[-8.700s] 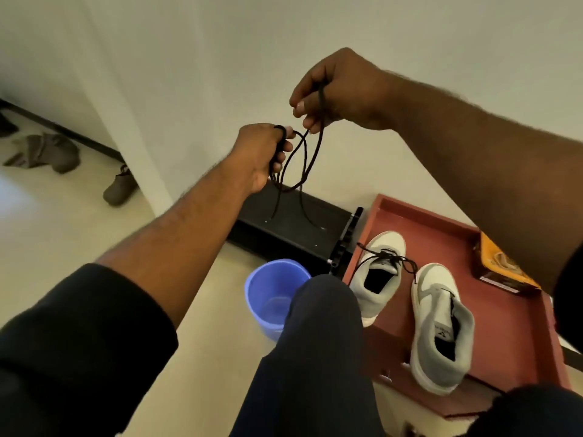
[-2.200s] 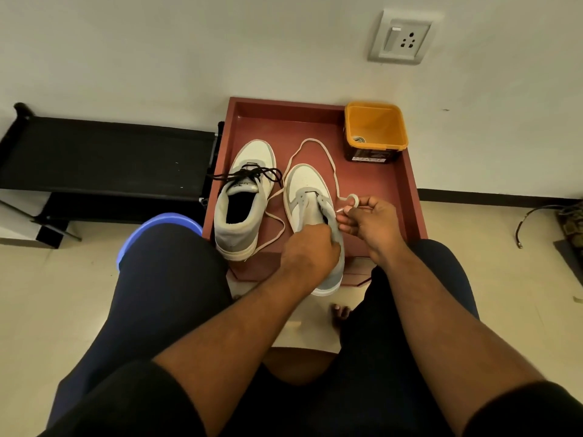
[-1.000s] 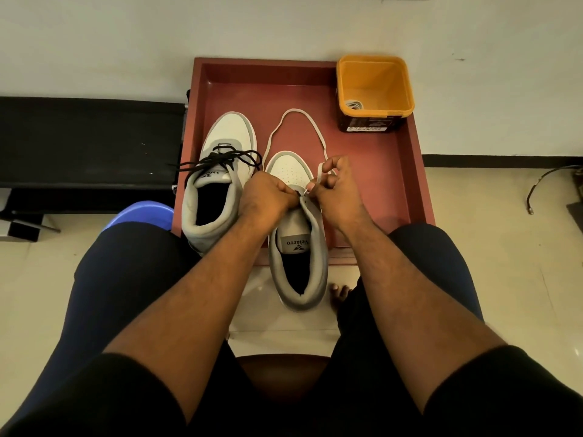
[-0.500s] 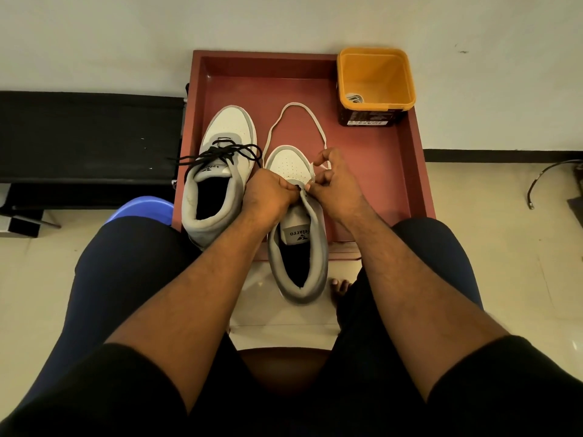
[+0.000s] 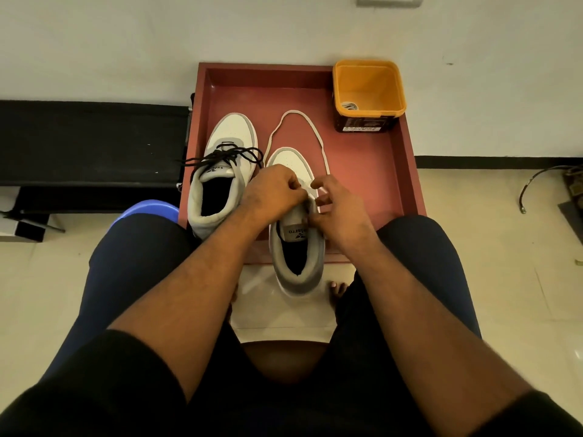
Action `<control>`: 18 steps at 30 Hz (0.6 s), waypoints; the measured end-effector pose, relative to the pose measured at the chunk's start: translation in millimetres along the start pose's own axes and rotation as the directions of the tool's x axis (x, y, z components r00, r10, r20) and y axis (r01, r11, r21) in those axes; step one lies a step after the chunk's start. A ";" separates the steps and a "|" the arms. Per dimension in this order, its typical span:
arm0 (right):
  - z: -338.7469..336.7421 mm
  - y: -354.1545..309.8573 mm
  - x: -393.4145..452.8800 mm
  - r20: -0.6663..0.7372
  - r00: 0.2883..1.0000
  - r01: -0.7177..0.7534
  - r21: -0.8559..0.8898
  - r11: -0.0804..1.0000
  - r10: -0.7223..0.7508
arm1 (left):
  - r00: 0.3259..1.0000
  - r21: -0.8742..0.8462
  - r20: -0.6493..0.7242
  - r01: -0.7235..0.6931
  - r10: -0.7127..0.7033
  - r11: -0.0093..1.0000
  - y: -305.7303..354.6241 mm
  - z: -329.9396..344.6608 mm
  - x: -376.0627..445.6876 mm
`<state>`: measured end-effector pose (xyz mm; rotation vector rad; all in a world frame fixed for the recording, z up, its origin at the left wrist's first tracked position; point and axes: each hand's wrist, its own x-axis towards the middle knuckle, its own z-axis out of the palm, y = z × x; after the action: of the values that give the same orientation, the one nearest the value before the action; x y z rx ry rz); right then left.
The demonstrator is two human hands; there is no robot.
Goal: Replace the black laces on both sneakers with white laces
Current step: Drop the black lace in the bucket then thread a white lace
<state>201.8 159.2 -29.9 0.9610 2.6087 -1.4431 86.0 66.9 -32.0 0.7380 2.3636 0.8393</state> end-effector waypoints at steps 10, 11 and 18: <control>17.0 6.0 17.3 -0.038 0.945 0.294 -0.337 0.894 -0.325 | 0.971 -0.060 0.161 -0.168 0.175 0.984 4.7 -9.5 -91.8; 18.1 8.7 16.9 -0.059 0.951 0.275 -0.288 0.917 -0.304 | 0.962 0.068 0.224 -0.176 0.157 0.982 -4.8 -6.0 -93.3; 8.3 6.2 -0.5 0.049 0.931 0.362 -0.235 0.902 -0.361 | 0.982 0.387 0.106 -0.188 0.159 0.903 -29.6 10.6 -83.5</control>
<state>203.1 155.0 -39.3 0.4617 2.9856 -1.1295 143.0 -1.6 -35.5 1.1357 2.4554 0.3890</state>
